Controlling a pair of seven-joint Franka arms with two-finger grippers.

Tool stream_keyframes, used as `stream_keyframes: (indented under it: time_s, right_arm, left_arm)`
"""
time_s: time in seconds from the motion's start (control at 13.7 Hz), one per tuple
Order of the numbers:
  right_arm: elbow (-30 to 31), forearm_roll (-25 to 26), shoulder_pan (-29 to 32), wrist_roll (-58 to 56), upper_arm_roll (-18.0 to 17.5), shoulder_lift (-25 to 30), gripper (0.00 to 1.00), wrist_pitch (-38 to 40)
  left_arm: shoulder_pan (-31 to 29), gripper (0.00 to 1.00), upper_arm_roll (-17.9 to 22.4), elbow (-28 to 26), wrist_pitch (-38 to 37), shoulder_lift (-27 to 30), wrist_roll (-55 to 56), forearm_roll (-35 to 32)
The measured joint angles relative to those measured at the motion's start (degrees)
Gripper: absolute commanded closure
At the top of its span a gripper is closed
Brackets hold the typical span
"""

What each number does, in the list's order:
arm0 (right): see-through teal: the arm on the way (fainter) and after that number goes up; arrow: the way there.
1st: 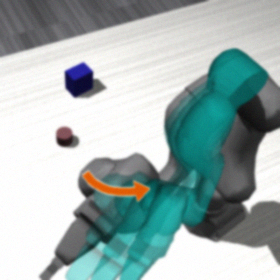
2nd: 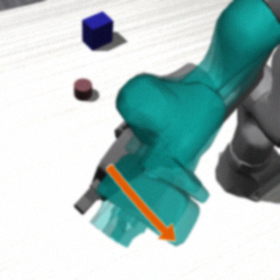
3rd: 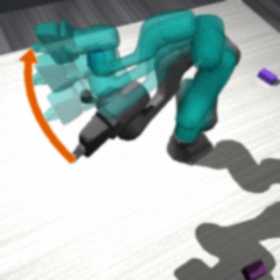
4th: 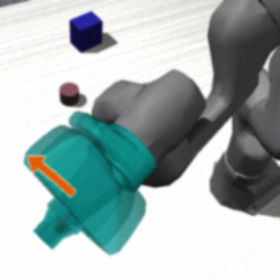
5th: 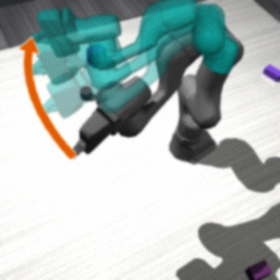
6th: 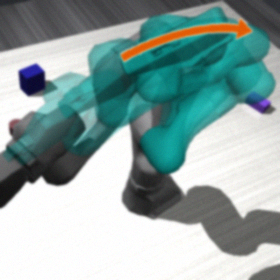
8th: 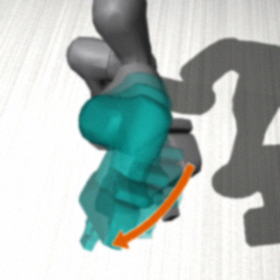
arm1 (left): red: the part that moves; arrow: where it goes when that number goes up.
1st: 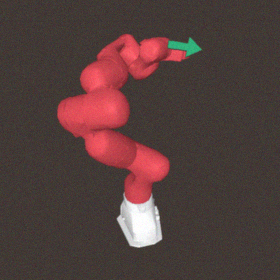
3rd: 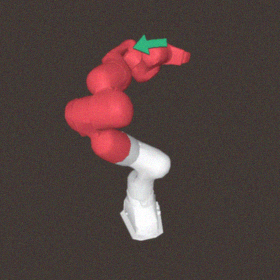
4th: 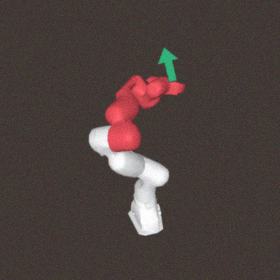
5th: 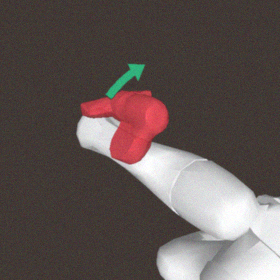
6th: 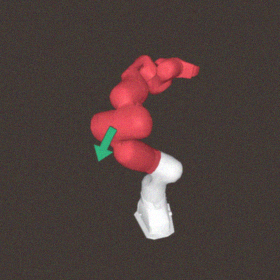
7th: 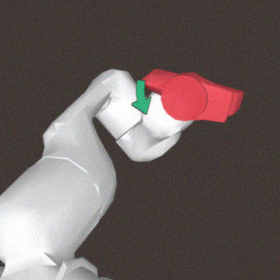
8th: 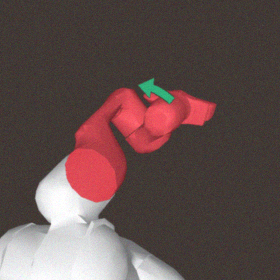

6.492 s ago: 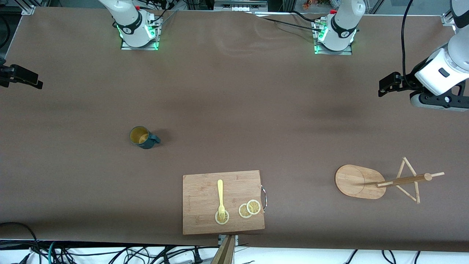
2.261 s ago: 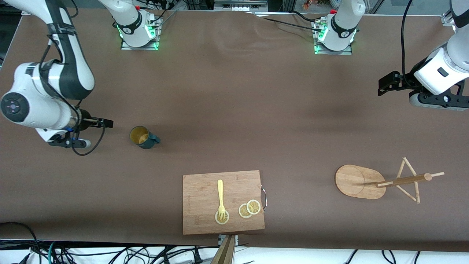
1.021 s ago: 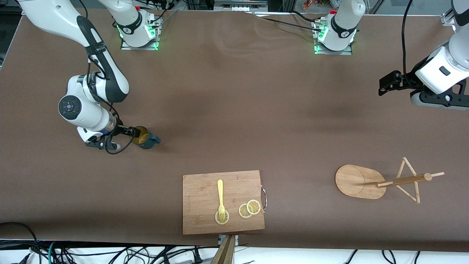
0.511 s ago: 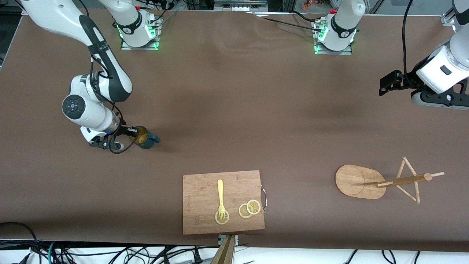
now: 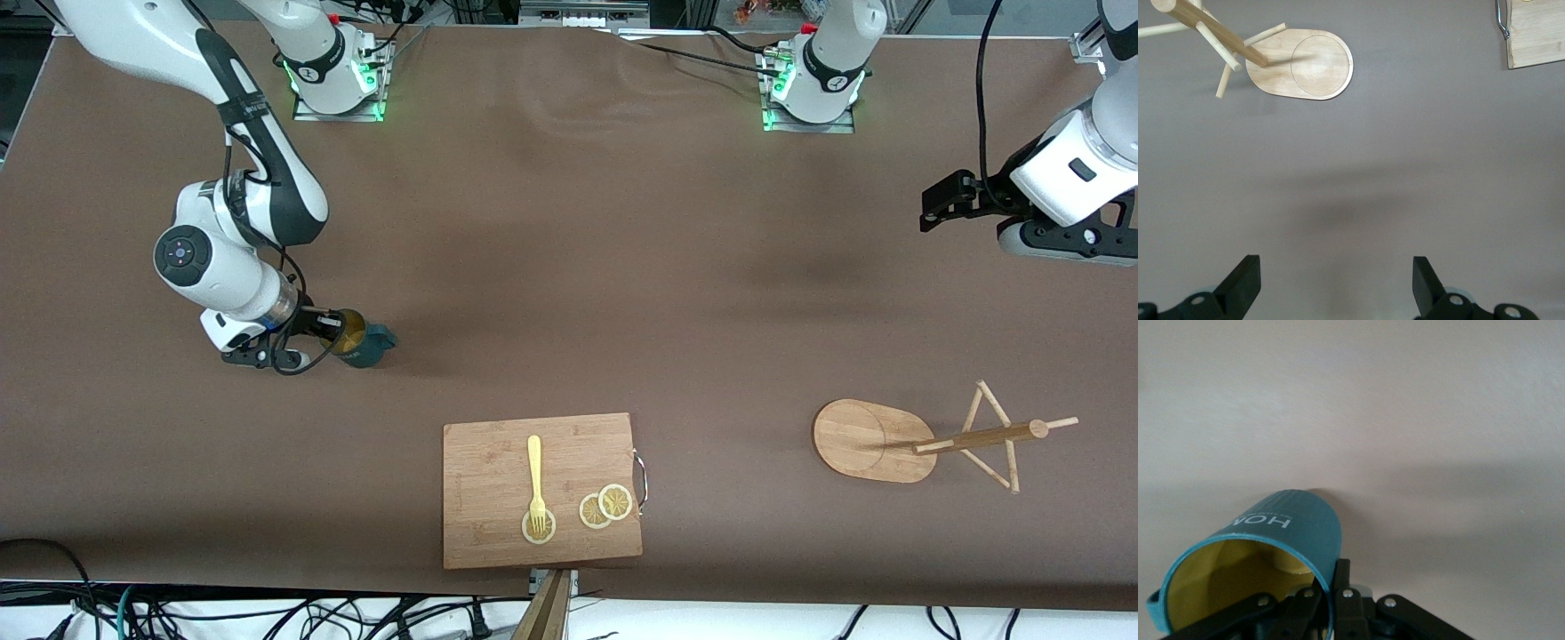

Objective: Pass cup and hang on rack
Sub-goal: 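Close the right gripper on the teal mug's rim, then carry the teal mug with the right gripper toward the table middle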

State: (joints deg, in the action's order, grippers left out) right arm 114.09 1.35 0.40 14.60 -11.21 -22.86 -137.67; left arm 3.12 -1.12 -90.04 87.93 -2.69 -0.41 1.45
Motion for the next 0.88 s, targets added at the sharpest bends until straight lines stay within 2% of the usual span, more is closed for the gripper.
stream_keyframes:
  time_s: [0.15,0.29,0.51,0.88]
  right_arm:
    - [-2.73,-0.07,-0.88,3.50,-2.82,0.01,1.00,0.72]
    - [-6.10,-0.08,-4.73,12.14,-4.14,-0.37,1.00,1.93]
    - [-12.24,-0.10,-12.95,26.16,-4.51,-3.14,1.00,2.42]
    - [-24.55,0.22,-25.87,47.76,-4.47,-11.97,1.00,2.73]
  left_arm:
    - [0.00,0.00,0.00,0.02,0.00,0.00,0.00,0.00]
    - [0.00,0.00,0.00,0.03,0.00,0.00,0.00,0.00]
    - [0.00,0.00,-0.01,0.03,0.00,0.00,0.00,0.00]
    - [-0.01,0.00,0.00,0.03,-0.02,-0.01,0.00,0.00]
